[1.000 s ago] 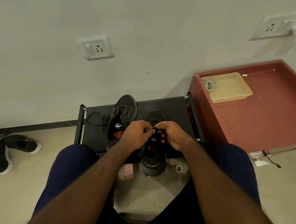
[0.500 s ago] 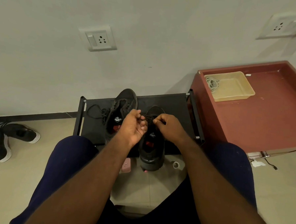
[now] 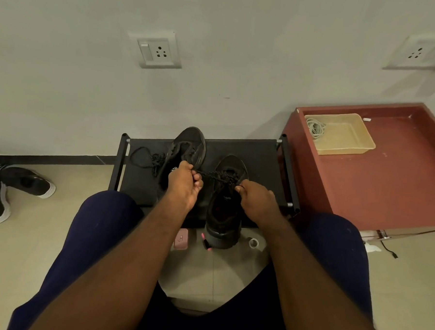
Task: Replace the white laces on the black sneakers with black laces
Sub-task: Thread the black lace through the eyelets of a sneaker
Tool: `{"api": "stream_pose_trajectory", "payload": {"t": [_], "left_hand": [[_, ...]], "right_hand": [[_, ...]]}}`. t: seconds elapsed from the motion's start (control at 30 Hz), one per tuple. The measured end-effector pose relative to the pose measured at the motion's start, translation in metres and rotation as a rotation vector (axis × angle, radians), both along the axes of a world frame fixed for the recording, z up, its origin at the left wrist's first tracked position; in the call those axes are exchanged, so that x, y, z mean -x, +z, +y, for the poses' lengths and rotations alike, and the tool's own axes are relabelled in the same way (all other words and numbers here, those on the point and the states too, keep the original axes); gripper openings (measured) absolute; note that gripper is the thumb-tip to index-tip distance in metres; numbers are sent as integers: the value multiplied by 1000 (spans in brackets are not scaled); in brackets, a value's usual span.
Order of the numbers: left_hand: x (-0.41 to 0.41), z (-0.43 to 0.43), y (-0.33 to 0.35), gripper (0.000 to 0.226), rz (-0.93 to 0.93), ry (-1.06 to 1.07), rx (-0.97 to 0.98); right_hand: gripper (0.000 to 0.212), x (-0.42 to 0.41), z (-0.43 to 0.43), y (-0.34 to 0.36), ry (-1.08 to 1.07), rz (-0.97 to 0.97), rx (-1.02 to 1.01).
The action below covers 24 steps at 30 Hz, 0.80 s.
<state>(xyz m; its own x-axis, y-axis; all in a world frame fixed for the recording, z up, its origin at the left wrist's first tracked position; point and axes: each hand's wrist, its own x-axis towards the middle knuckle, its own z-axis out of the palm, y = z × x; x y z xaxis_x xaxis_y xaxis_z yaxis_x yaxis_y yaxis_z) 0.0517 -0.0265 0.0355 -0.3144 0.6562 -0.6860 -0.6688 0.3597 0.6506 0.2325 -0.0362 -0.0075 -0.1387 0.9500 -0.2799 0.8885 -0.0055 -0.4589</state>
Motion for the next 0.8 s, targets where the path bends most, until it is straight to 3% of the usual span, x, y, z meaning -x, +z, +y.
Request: {"api": "stream_pose_trajectory", "payload": {"t": [0.07, 0.13, 0.27, 0.4, 0.5, 0.6, 0.67, 0.8], "left_hand": [[-1, -2, 1, 27, 10, 13, 15], [-4, -6, 0, 25, 90, -26, 45], [0, -21, -5, 19, 687, -312, 23], [8, -40, -11, 13, 1109, -624, 64], [-1, -50, -18, 26, 1164, -808, 32], [-8, -53, -24, 33, 1132, -884, 21], [-8, -53, -23, 29, 1150, -870, 8], [-8, -54, -23, 22, 1136, -888, 4]], "right_hand": [[24, 0, 1, -2, -54, 79, 45], [13, -5, 3, -1, -145, 275, 107], [23, -9, 2, 11, -387, 731, 163], [11, -2, -1, 15, -694, 903, 37], [4, 10, -4, 14, -738, 907, 62], [7, 12, -5, 16, -966, 1053, 52], [3, 3, -6, 13, -956, 938, 27], [43, 8, -16, 16, -475, 538, 268]]}}
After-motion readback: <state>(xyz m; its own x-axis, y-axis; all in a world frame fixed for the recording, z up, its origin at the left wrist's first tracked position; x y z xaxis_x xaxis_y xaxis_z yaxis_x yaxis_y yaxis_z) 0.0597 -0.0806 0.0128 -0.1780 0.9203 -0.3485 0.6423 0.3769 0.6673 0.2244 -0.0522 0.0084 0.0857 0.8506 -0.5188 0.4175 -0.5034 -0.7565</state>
